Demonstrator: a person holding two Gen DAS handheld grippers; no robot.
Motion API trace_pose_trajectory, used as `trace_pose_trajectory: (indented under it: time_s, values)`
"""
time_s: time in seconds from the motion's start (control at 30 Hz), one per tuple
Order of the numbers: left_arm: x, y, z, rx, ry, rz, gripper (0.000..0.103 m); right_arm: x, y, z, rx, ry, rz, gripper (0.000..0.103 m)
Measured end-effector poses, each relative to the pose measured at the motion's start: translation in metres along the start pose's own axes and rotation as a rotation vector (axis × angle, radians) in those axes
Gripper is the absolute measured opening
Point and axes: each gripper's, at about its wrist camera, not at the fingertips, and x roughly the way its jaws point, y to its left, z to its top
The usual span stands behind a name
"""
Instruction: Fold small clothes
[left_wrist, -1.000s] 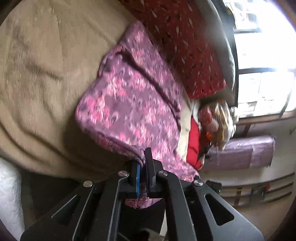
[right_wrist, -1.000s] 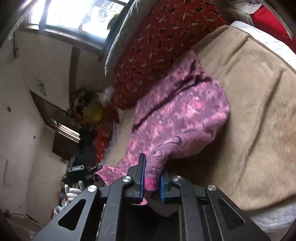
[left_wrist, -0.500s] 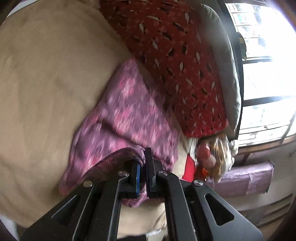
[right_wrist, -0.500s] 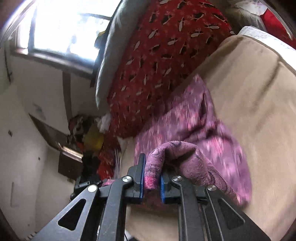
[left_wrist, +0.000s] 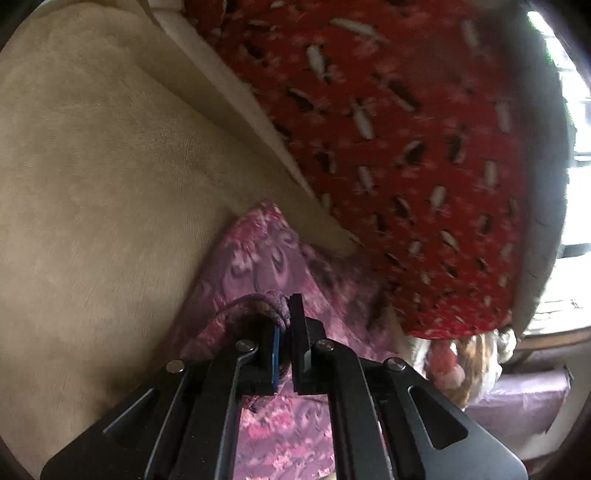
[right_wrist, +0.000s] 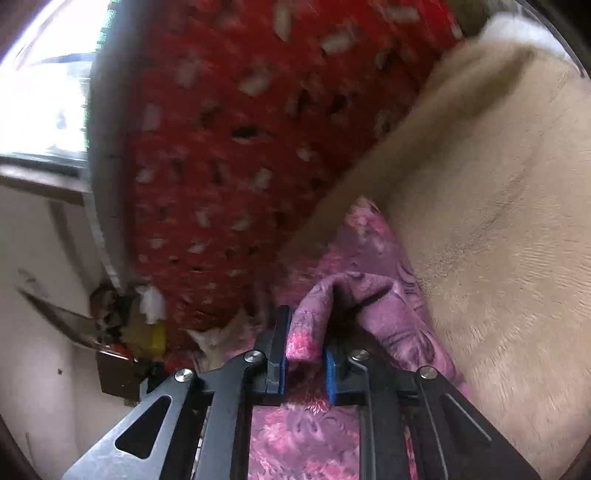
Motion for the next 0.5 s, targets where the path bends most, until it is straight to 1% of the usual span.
trace_pose_trajectory:
  time_s: [0.03,0.07,0.13,0.17,0.2,0.23,0.27,0.3,0.33,0.37,0.4,0.43,0.47,0.5]
  values:
    - [0.003,0.000,0.003,-0.007,0.007,-0.005,0.002,0.004,-0.002,0.004,0.019,0.009,-0.020,0.018]
    - [0.003,-0.001,0.007,-0.016,0.012,-0.029,0.002,0.006,-0.003,0.009,0.043,0.013,-0.025,0.018]
    - [-0.003,-0.003,0.011,-0.031,0.011,-0.080,0.002,0.003,-0.004,0.020,0.080,-0.003,0.007,0.018]
    - [-0.009,-0.004,0.014,-0.039,0.003,-0.107,0.002,-0.001,-0.006,0.025,0.096,-0.025,0.023,0.022]
    - [-0.012,-0.005,0.015,-0.043,-0.008,-0.107,0.003,-0.007,-0.008,0.028,0.114,-0.057,0.026,0.032]
    - [-0.018,-0.006,0.017,-0.051,-0.023,-0.110,0.003,-0.014,-0.010,0.030,0.136,-0.101,0.021,0.039]
    - [-0.022,-0.004,0.019,-0.070,-0.013,-0.134,0.004,-0.023,-0.015,0.033,0.165,-0.147,0.021,0.051]
    - [-0.023,-0.002,0.020,-0.084,-0.004,-0.154,0.005,-0.030,-0.018,0.033,0.182,-0.174,0.028,0.051]
    - [-0.025,0.000,0.020,-0.090,-0.010,-0.160,0.012,-0.036,-0.021,0.032,0.183,-0.187,0.030,0.051]
    - [-0.031,0.000,0.020,-0.077,-0.035,-0.146,0.017,-0.039,-0.021,0.031,0.161,-0.181,0.015,0.051]
    - [-0.035,0.001,0.020,-0.067,-0.053,-0.133,0.030,-0.041,-0.020,0.029,0.132,-0.167,-0.011,0.051]
    - [-0.040,0.004,0.018,-0.064,-0.077,-0.115,0.037,-0.041,-0.019,0.027,0.098,-0.155,-0.046,0.051]
    - [-0.041,0.006,0.017,-0.066,-0.085,-0.111,0.038,-0.039,-0.016,0.023,0.051,-0.142,-0.092,0.051]
    - [-0.040,0.009,0.015,-0.059,-0.079,-0.103,0.038,-0.038,-0.015,0.021,0.024,-0.135,-0.119,0.051]
